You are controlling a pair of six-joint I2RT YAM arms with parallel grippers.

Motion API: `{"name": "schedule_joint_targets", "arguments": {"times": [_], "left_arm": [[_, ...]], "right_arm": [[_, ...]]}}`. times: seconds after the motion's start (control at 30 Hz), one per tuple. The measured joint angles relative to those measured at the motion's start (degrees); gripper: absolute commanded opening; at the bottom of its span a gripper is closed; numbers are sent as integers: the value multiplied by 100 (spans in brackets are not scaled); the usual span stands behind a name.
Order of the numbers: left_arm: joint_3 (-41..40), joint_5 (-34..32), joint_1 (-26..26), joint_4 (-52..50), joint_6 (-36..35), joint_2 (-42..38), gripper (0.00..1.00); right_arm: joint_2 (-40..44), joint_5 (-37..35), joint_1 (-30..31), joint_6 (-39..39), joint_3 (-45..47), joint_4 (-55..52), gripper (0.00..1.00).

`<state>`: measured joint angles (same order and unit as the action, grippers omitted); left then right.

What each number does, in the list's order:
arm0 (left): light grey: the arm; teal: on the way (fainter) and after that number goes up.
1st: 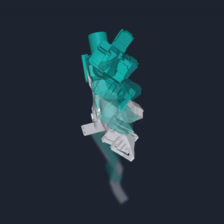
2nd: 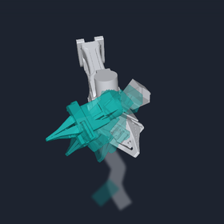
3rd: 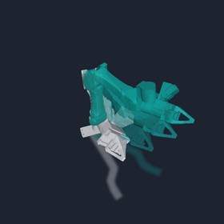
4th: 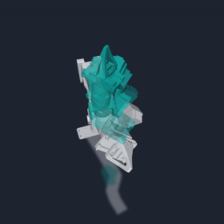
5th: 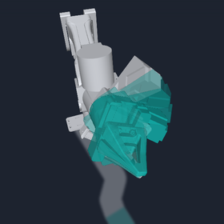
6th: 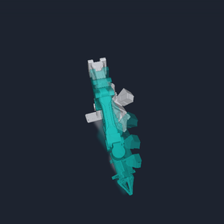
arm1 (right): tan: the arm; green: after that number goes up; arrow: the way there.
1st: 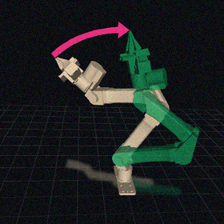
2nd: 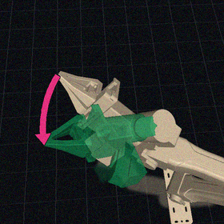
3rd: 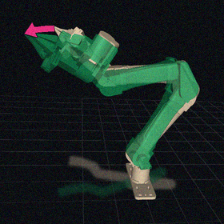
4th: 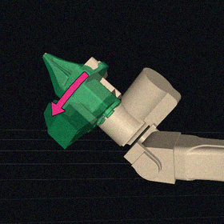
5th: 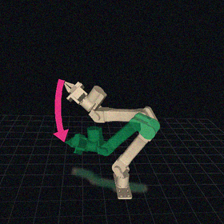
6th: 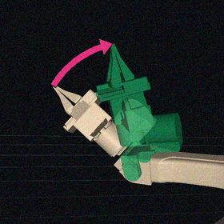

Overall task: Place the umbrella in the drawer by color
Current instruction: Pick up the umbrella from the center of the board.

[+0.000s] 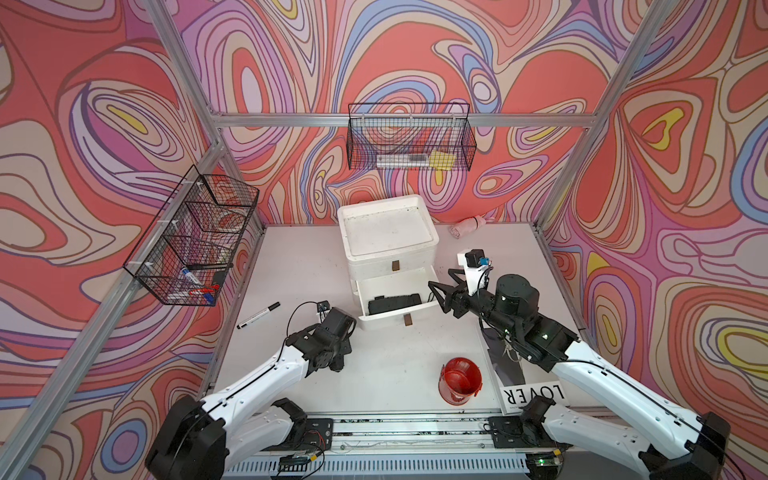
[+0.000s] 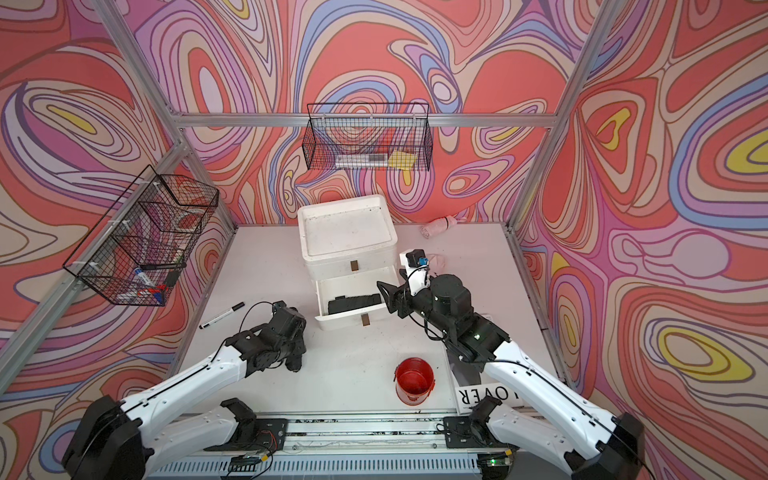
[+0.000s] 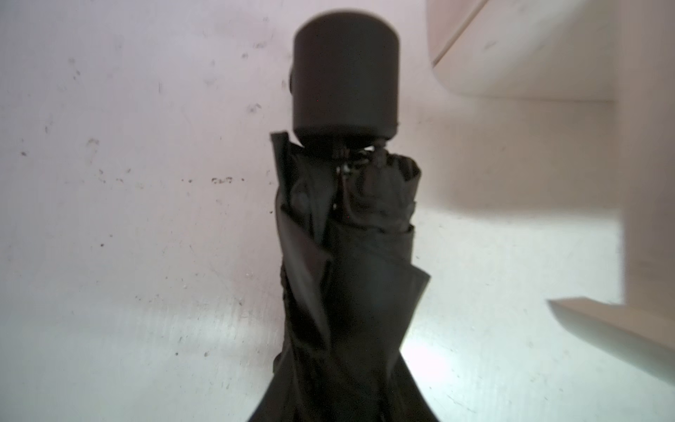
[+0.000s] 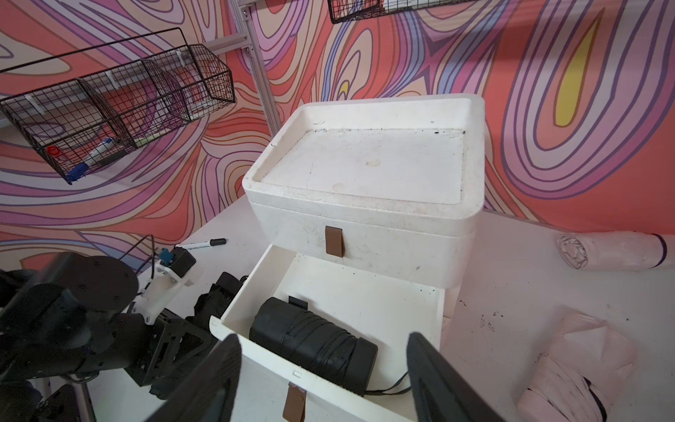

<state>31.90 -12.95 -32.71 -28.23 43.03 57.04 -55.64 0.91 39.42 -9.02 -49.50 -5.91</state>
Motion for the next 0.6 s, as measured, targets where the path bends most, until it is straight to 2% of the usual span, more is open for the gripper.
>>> {"name": "schedule_joint_targets", "arguments": {"times": [0.2,0.3,0.43,0.6], "left_arm": [[-17,673,0,730,-938,-1364,0],[-13,1121,0,1193,-1349,-1784,0],[87,1685,0,1572,-1773,-1939,0],[306,2791,0,2308,-2026,-1665,0]], "right_arm": [[-114,79,-2,-2,0,35,75],[-229,310,-2,-4,-4,33,75],[-463,809,-2,-4,-46,42,75],[-756,1624,0,7,-136,96,76]]}}
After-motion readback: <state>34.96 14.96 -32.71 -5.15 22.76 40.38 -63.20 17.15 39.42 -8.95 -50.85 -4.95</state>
